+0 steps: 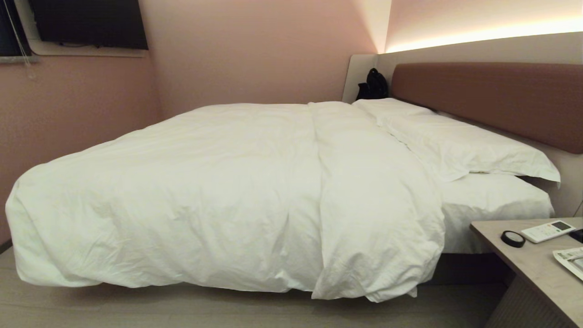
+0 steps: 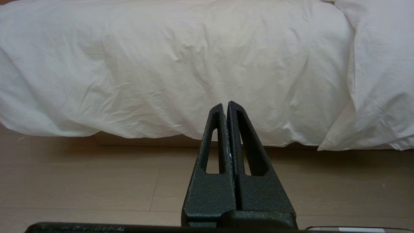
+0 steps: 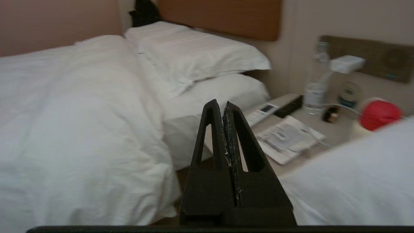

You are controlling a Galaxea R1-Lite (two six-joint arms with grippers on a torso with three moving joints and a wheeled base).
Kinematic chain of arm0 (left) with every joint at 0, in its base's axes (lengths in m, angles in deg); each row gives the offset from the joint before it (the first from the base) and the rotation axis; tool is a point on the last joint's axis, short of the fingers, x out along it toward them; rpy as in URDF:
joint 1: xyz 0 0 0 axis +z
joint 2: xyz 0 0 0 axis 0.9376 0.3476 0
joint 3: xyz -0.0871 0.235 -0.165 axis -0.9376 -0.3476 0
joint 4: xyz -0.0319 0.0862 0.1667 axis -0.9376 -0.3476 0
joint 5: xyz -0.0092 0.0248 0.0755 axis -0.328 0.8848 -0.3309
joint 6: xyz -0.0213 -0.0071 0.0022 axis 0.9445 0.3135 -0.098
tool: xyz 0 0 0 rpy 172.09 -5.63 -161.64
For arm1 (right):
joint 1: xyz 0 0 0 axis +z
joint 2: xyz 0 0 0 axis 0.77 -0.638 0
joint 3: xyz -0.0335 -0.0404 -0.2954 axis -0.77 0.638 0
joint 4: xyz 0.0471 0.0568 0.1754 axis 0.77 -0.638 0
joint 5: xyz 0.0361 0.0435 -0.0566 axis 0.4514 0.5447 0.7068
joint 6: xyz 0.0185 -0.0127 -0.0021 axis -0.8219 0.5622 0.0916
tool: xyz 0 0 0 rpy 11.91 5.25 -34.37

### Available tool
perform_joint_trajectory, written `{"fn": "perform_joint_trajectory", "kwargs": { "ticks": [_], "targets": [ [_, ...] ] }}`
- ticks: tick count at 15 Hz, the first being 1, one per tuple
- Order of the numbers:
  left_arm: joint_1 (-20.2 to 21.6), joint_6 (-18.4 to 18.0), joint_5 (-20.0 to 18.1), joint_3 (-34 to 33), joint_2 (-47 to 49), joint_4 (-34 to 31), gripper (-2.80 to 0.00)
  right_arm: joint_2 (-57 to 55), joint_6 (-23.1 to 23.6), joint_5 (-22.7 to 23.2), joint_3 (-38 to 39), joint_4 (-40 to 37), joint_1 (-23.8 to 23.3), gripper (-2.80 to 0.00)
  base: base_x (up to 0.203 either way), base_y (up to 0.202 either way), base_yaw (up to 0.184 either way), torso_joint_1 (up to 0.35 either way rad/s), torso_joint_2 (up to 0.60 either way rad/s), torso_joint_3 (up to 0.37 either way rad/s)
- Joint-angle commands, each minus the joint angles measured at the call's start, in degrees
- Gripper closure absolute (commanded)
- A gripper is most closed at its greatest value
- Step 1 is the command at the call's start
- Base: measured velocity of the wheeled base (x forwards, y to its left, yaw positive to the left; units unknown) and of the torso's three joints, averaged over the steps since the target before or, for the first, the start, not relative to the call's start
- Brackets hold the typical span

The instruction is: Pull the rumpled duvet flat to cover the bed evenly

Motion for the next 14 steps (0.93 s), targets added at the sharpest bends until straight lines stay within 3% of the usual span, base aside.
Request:
{"fn": "perform_joint_trajectory", "kwargs": {
  "ticks": [1,6,10,14],
  "targets": [
    [0.00,-0.06,-0.09,-0.02,-0.02,-0.03,0.00,6.83,1.72,0.06,2.06,-6.71,-1.98,0.00,0.000,0.000,0.000,0.000,0.00,0.000],
    [0.00,-0.05,-0.09,-0.02,0.00,-0.03,0.00,14.76,5.73,0.25,5.88,-6.50,-6.50,0.00,0.000,0.000,0.000,0.000,0.00,0.000],
    [0.00,0.02,-0.05,-0.02,0.02,-0.03,0.00,22.76,5.72,3.32,8.15,-6.74,-6.17,0.00,0.000,0.000,0.000,0.000,0.00,0.000],
    [0.00,0.02,-0.09,-0.02,-0.02,-0.03,0.00,26.16,-2.08,12.85,9.60,-2.32,-6.10,0.00,0.000,0.000,0.000,0.000,0.00,0.000]
  ]
}}
